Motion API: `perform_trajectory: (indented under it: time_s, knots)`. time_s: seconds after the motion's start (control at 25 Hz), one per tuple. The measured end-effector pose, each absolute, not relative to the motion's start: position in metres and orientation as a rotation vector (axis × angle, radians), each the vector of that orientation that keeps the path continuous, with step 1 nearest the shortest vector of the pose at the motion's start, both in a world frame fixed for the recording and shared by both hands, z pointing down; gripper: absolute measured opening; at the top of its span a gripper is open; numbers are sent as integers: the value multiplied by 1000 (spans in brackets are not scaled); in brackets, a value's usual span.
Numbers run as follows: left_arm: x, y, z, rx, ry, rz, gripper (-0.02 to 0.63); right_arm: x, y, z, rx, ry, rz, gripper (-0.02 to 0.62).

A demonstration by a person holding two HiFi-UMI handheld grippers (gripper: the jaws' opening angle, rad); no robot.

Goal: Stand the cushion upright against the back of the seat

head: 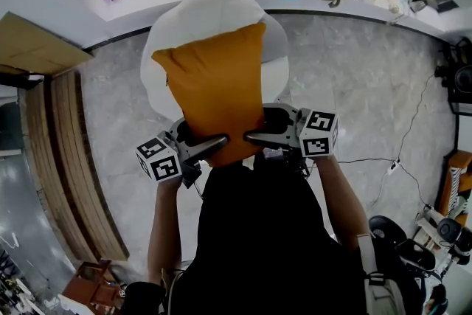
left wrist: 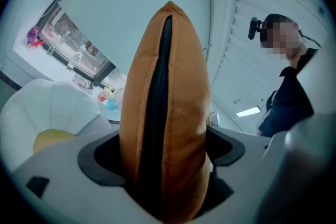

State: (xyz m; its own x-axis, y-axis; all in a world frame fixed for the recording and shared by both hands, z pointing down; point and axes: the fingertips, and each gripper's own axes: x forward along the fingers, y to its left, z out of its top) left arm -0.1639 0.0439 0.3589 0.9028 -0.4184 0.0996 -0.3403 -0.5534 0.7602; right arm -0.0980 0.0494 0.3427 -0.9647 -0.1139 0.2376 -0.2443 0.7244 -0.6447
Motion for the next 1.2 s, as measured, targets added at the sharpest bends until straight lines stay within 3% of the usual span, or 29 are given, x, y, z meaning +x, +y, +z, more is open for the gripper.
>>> perform_trajectory:
  time_s: [0.56,0.88,1.2]
  knots:
    - [-134,-20,398,2139,-681,8,456,-67,-20,384,174,-2672,1036,305]
    - [-90,-75,485,2110,-677,261,456,-25,-75,475,45,-2547,936,293]
    - [-65,-132,582,2059,-738,316,454,-1,-137,569,8,-2488,850,284]
